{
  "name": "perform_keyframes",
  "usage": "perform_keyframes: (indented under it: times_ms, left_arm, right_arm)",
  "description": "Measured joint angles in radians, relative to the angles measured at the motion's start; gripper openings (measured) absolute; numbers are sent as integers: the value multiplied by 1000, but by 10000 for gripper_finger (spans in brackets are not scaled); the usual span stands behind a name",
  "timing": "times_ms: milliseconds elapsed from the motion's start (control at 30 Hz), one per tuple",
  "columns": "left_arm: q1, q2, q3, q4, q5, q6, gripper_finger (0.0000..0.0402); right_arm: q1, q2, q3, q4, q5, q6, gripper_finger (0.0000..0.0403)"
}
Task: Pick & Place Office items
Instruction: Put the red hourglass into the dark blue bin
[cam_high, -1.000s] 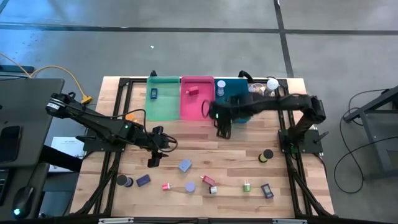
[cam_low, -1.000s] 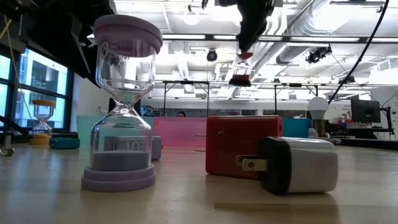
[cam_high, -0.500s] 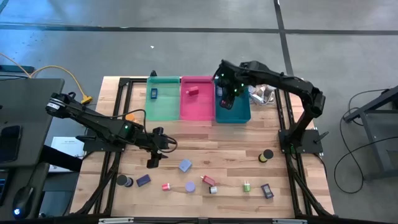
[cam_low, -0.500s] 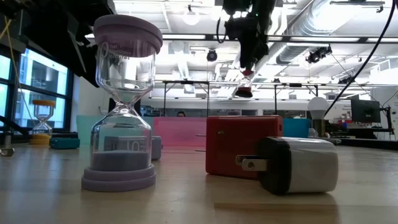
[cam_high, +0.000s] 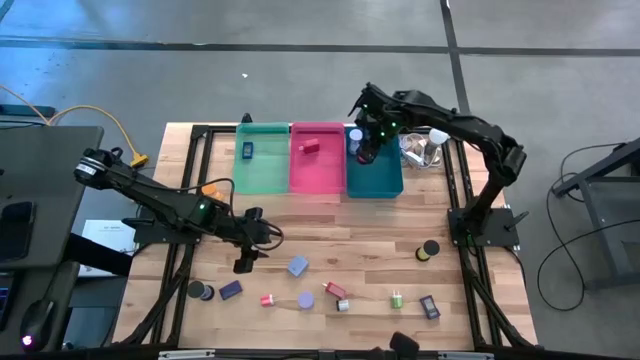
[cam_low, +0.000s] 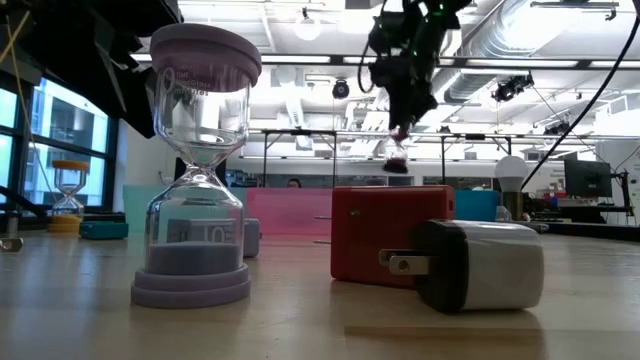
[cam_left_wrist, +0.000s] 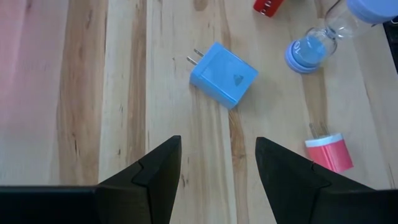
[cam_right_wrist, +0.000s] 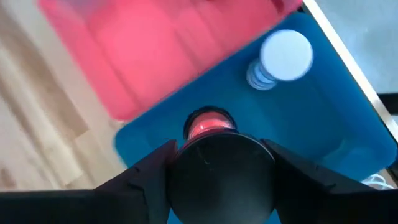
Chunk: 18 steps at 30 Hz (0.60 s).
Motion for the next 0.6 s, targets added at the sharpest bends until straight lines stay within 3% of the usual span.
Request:
perform_keyframes:
  times_ms: [267,467,600]
  left_arm:
    - [0,0,0,0,-1,1,200]
    - [0,0,0,0,-1,2,200]
    - [0,0,0,0,-1,3,200]
  right_arm:
    - [-31,2,-118,135,39,-18,197]
    - [-48,2,-178,179,51,-19,214]
    - [-71,2,-218,248,59,-42,197]
